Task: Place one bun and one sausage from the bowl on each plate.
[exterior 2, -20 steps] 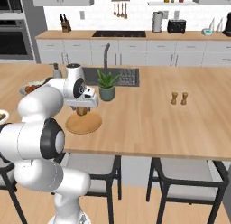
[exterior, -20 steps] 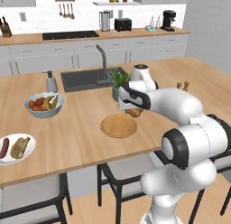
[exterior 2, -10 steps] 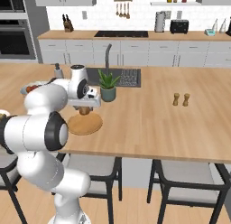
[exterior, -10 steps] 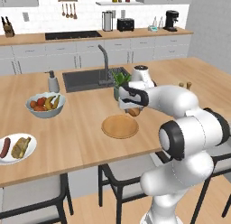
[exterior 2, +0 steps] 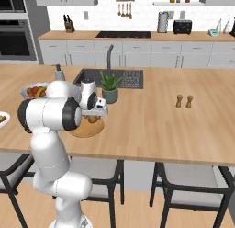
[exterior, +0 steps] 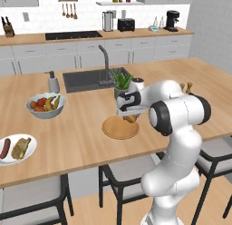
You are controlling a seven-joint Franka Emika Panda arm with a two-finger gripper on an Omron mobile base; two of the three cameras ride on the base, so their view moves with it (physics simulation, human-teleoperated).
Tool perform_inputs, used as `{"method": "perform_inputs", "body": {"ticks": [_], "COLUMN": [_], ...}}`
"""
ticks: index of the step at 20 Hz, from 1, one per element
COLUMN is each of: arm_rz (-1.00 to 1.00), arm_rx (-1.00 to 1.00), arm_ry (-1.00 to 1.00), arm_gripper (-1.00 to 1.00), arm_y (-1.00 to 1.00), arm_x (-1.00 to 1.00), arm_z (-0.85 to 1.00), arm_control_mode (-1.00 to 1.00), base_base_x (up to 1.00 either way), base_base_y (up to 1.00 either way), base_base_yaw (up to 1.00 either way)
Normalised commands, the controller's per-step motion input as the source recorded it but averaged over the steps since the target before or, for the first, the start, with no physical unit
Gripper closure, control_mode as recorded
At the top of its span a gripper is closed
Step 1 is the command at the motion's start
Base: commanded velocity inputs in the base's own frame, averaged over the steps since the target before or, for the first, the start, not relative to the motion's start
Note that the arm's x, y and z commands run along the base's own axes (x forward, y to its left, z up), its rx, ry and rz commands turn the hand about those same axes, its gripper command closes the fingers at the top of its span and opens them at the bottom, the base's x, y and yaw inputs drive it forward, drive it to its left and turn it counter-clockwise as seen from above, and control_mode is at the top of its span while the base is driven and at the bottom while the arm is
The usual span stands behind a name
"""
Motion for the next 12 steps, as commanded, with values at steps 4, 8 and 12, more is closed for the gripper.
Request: {"method": "perform_inputs", "body": {"ticks": [4,8,12], "arm_rz": [0.0,0.0,0.0], "arm_rx": [0.0,0.0,0.0], "arm_ry": [0.0,0.0,0.0], "arm_gripper": [1.0,1.0,-1.0], "arm_y": [0.01,0.0,0.0], "arm_x": [0.28,0.16,0.04], "arm_z": [-0.49,-0.38,-0.11], "arm_control_mode": [-1.0,-1.0,-1.0], "base_base_x": [0.0,0.0,0.0], "base_base_y": [0.0,0.0,0.0], "base_base_yaw": [0.0,0.0,0.0]}}
